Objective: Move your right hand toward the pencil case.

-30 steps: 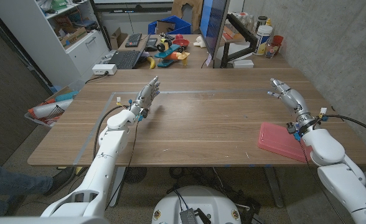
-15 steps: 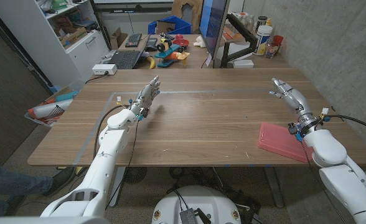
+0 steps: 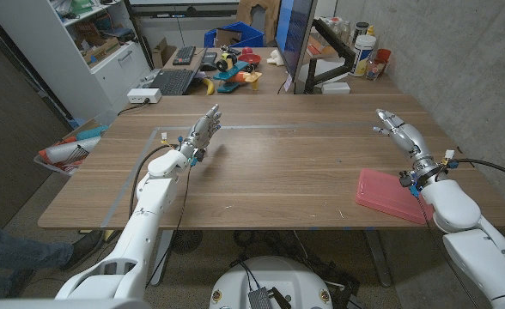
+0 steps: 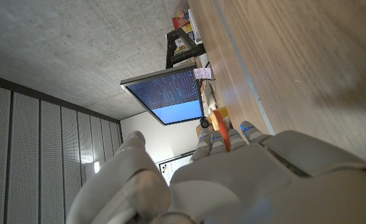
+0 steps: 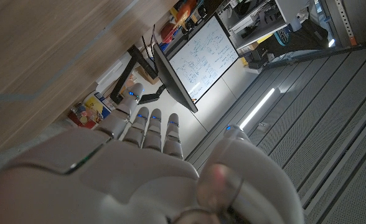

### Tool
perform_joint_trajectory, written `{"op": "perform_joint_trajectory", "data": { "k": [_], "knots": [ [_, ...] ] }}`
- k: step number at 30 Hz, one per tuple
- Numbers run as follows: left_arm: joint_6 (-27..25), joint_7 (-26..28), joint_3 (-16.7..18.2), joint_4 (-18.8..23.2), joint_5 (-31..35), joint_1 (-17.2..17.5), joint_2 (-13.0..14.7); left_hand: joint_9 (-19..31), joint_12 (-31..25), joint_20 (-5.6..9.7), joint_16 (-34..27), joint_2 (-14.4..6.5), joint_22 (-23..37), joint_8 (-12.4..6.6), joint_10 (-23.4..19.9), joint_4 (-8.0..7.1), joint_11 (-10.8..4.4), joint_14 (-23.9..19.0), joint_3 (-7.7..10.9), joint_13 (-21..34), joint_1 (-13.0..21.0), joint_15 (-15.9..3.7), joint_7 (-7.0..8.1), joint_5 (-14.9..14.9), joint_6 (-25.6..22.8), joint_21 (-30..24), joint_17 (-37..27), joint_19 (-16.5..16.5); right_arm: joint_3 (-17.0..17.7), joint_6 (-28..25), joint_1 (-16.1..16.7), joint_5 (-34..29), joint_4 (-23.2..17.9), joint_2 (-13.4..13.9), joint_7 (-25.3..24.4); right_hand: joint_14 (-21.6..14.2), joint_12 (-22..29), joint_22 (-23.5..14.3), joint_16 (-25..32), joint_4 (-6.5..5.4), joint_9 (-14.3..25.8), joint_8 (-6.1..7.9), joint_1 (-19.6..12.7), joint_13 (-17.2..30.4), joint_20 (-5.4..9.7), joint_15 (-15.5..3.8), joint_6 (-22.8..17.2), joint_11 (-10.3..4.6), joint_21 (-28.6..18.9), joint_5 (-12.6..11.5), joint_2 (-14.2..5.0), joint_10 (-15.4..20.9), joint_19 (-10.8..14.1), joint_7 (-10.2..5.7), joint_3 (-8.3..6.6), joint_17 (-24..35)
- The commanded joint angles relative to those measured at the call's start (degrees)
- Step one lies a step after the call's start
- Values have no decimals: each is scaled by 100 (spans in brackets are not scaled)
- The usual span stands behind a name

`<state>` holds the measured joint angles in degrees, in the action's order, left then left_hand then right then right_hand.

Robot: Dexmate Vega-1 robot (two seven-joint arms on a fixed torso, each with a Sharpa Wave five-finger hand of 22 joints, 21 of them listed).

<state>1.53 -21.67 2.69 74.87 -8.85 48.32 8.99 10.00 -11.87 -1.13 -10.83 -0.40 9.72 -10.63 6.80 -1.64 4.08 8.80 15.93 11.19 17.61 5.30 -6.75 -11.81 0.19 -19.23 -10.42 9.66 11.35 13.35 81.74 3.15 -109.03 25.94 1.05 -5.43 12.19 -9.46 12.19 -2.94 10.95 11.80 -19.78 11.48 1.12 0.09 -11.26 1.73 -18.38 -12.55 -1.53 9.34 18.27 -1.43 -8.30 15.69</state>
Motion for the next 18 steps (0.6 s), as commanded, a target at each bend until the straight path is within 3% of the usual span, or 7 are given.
{"op": "perform_joint_trajectory", "data": {
  "k": [1, 18],
  "knots": [
    [7, -17, -14, -92, 29, -71, -11, 29, -16, -10, 7, -35, 22, -13, 42, 51, -2, 81, 10, 15, 14, 7, -6, 36, -1, 26, -2, 200, 68, 10, 153, -143, -117, -80, -56, -1, -31, -24, -4, 31, 17, -3, 50, -1, -8, -44, -43, -35, 30, -34, -5, 15, 23, -33, -9, 0],
    [14, -23, -48, -44, 66, -113, -23, 29, -16, -38, 7, -48, 24, -14, 47, 62, 5, 92, 2, 14, 7, 2, 4, 38, -3, 85, -2, 223, 180, -33, 398, -341, -300, -195, -110, 2, -37, -25, -4, 36, 18, -6, 63, -1, -8, -39, -55, -53, 77, -37, -11, 17, 31, -38, 0, -16]
  ]
}}
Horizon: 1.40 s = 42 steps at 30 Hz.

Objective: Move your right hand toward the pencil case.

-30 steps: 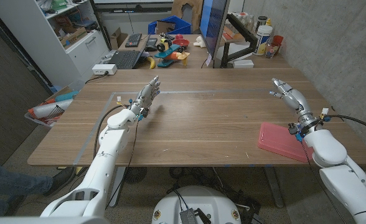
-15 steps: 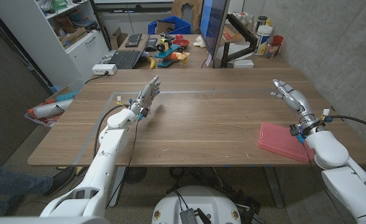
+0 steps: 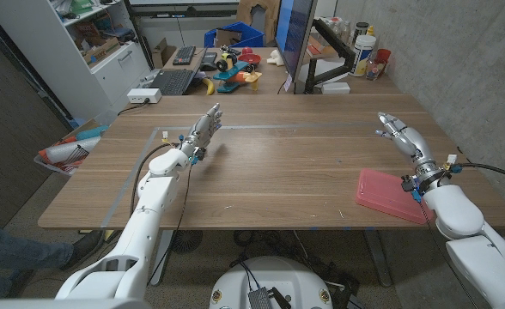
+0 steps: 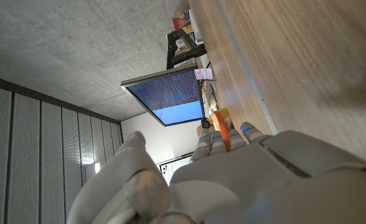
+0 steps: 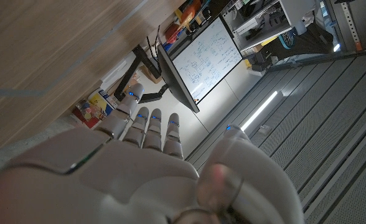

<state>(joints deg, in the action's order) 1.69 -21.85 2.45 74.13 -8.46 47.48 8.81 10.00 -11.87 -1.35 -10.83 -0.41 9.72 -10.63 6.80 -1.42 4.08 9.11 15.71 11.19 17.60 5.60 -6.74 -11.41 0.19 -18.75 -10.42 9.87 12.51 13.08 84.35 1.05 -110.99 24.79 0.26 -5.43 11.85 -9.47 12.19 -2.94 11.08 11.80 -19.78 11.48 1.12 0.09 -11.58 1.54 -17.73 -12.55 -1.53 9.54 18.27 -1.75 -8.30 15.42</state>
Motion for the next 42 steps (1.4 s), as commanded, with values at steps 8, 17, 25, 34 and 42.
{"op": "perform_joint_trajectory", "data": {
  "k": [8, 17, 25, 34, 42],
  "knots": [
    [-29, -9, -20, 106, 23, 0, 14, 29, -14, -18, 10, -54, 25, -13, 56, 44, -7, 74, 21, 13, 4, -28, 7, -2, -1, 62, -2, 212, 78, -20, 198, -247, -197, -89, -19, 9, -4, -25, -6, 38, 6, -7, 69, -2, -9, -38, -25, -37, 34, -38, -14, -1, 33, -8, 3, 5],
    [-64, -12, -6, 173, 15, 34, 51, 29, -15, -23, 11, -61, 26, -13, 58, 49, 2, 83, 17, 13, 0, -19, 5, -1, -3, 90, -3, 218, 86, -32, 263, -384, -276, -113, -26, 14, -8, -26, -7, 41, 6, -8, 77, -1, -17, -38, -35, -36, 66, -41, -18, 0, 34, -13, 9, -5],
    [-84, -24, -24, 154, 17, 8, 56, 29, -16, -25, 10, -66, 27, -14, 58, 54, -2, 84, 14, 13, -3, -24, 6, 0, -5, 112, -3, 225, 119, -101, 335, -575, -379, -141, -82, 16, -12, -26, -8, 46, 6, -10, 78, -1, -18, -40, -37, -57, 89, -43, -20, -4, 38, -16, 11, -14],
    [-43, -30, -39, 79, 22, -37, 33, 30, -16, -40, 12, -71, 28, -15, 60, 58, -6, 96, 10, 12, -7, -27, 5, 1, -9, 137, -3, 233, 173, -194, 434, -831, -517, -188, -163, 21, -13, -27, -10, 54, 6, -9, 80, -1, -16, -40, -51, -39, 122, -47, -25, 1, 48, -21, 15, -26],
    [-44, -29, -41, 63, 27, -55, 27, 30, -17, -43, 11, -75, 29, -13, 60, 62, -8, 98, 5, 12, -12, -24, 9, 2, -5, 157, -3, 231, 176, -197, 470, -1021, -552, -198, -187, 24, -18, -28, -10, 58, 6, -7, 83, -1, -15, -39, -64, -69, 145, -49, -26, -7, 45, -23, 18, -33]
  ]
}}
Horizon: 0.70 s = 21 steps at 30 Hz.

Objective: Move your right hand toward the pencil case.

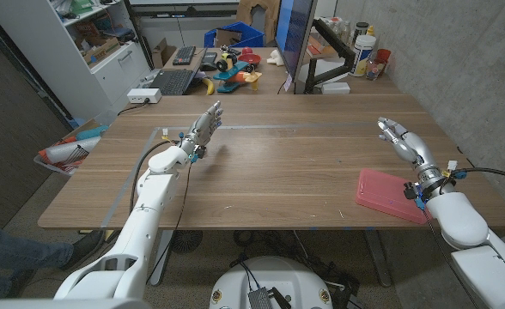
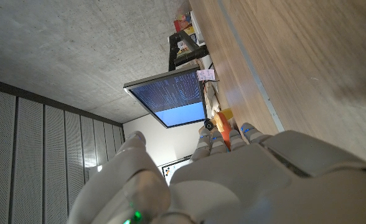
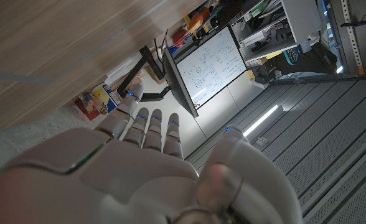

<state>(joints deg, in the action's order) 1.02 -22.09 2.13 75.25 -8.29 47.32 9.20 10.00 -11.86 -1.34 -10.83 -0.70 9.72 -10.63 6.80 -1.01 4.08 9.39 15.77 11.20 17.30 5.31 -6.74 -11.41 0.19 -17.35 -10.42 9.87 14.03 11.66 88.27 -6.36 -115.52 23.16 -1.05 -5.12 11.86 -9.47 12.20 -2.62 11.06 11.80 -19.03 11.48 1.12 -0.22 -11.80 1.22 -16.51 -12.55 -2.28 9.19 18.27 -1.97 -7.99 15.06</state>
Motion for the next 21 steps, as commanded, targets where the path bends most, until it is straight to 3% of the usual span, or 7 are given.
{"op": "perform_joint_trajectory", "data": {
  "k": [1, 21],
  "knots": [
    [25, -1, -8, -50, 10, -41, -15, 30, -18, -44, 9, -46, 29, -14, 59, 21, -4, 67, -1, 12, 17, 3, 10, 2, -8, 19, -3, 231, 22, -76, 82, -309, -114, -43, -66, -7, -19, -28, -10, 27, 7, -7, 8, -1, -16, -9, -44, -39, 25, -49, 49, 28, 47, -4, -13, 2],
    [47, 3, 3, -40, 13, -56, -10, 30, -20, -50, 5, -56, 31, -15, 59, 33, -1, 68, -13, 11, 5, -1, 8, 5, -11, 74, -3, 227, 43, -214, 207, -881, -294, -119, -250, 5, -20, -29, -15, 57, 7, -12, -26, -1, -16, -10, -48, -45, 82, -58, 15, 34, 53, -13, -32, -22]
  ]
}}
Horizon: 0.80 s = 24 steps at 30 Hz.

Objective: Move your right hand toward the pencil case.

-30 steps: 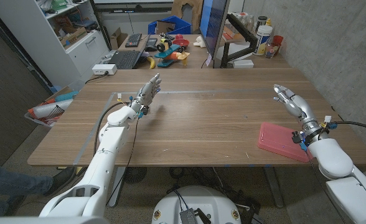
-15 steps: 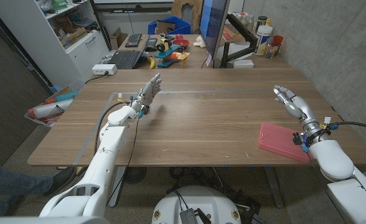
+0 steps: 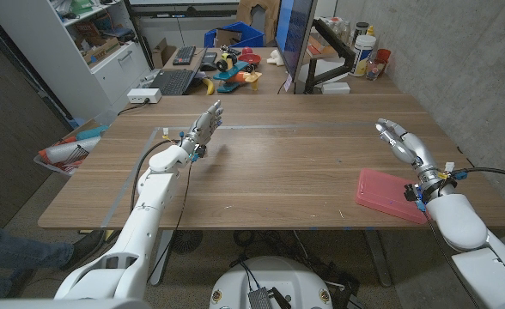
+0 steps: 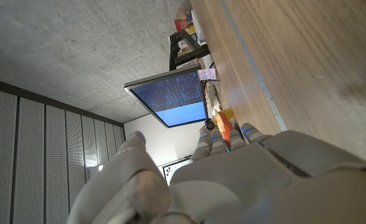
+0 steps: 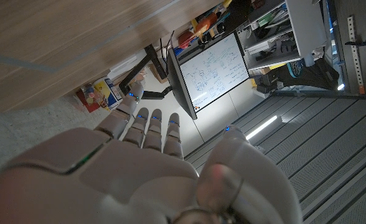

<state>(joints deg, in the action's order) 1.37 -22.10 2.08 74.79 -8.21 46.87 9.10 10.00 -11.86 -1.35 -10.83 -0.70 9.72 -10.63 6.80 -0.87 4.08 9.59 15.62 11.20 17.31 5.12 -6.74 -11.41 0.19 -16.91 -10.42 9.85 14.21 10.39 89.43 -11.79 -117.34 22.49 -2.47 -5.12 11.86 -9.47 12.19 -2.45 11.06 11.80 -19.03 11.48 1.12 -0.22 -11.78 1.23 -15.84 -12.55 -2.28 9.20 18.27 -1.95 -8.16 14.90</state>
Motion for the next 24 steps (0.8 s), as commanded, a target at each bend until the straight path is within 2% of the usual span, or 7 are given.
{"op": "perform_joint_trajectory", "data": {
  "k": [1, 24],
  "knots": [
    [15, 3, 7, 7, 6, -11, 1, 30, -21, -51, 6, -57, 31, -15, 57, 20, -2, 50, 1, 11, 5, 21, 9, 5, -14, 33, -3, 227, 29, -85, 100, -362, -112, -45, -106, 4, -22, -29, -15, 43, 7, -13, -30, -1, -18, -12, -50, -19, 22, -59, 12, 29, 57, -12, -16, -9],
    [31, -29, -27, -78, 10, -55, -34, 30, -21, -50, 5, -71, 33, -15, 62, 34, -21, 56, -10, 10, -6, 18, 5, 7, -16, 89, -2, 211, 99, -322, 424, -957, -412, -187, -246, 2, -18, -31, -11, 63, 8, -8, -28, -1, -27, -15, -85, -54, 87, -59, 8, 51, 65, -32, -9, -30]
  ]
}}
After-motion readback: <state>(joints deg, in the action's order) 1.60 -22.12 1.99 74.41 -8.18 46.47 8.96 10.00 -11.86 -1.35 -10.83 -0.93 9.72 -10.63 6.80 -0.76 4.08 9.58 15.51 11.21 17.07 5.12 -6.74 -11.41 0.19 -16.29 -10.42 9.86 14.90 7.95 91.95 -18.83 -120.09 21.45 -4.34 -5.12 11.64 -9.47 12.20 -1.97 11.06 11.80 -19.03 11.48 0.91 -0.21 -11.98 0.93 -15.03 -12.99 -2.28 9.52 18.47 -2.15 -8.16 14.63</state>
